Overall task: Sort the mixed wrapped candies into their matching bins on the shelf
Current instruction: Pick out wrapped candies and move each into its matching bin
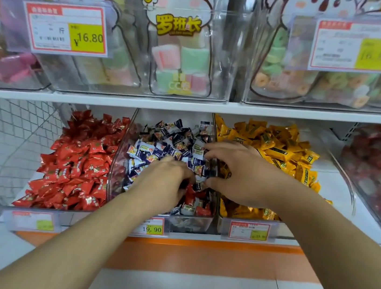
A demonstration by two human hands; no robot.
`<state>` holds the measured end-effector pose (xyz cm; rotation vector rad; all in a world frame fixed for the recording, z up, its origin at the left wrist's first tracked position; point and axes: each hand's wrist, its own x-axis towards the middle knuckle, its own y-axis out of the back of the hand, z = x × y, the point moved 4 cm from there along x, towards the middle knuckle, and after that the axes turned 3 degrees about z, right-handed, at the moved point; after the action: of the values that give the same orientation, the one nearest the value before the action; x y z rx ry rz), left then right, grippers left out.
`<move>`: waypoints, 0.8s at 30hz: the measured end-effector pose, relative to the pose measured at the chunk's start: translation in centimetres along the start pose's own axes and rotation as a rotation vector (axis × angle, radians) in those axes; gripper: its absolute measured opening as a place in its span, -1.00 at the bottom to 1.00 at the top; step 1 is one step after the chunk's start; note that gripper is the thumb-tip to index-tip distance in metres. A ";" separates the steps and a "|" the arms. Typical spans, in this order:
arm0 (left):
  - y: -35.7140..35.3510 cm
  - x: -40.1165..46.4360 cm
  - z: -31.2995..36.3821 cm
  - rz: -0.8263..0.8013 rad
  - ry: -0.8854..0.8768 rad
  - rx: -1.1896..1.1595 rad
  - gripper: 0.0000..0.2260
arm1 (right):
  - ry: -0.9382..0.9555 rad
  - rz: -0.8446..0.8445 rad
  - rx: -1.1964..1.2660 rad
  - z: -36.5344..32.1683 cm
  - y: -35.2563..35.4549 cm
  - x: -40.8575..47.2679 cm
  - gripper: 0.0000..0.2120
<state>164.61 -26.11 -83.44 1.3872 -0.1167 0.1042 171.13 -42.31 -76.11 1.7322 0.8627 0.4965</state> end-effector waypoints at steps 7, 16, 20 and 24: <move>0.4 -0.5 0.0 0.048 0.025 -0.106 -0.83 | 0.001 -0.002 0.004 -0.1 0.0 0.0 -0.45; 3.4 -1.8 -1.2 0.198 0.311 -0.507 -0.85 | -0.001 0.007 -0.020 -0.4 0.0 0.2 -0.42; 5.8 -3.0 -2.1 0.295 0.323 -0.538 -0.87 | 0.002 0.008 -0.028 -0.5 -0.1 0.3 -0.42; 9.3 -4.7 -5.1 0.450 0.433 -0.518 -0.93 | 0.000 0.006 -0.052 -0.8 -0.1 0.3 -0.42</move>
<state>158.77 -19.48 -75.99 0.7793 -0.0836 0.6968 170.75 -41.59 -76.01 1.6878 0.8381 0.5185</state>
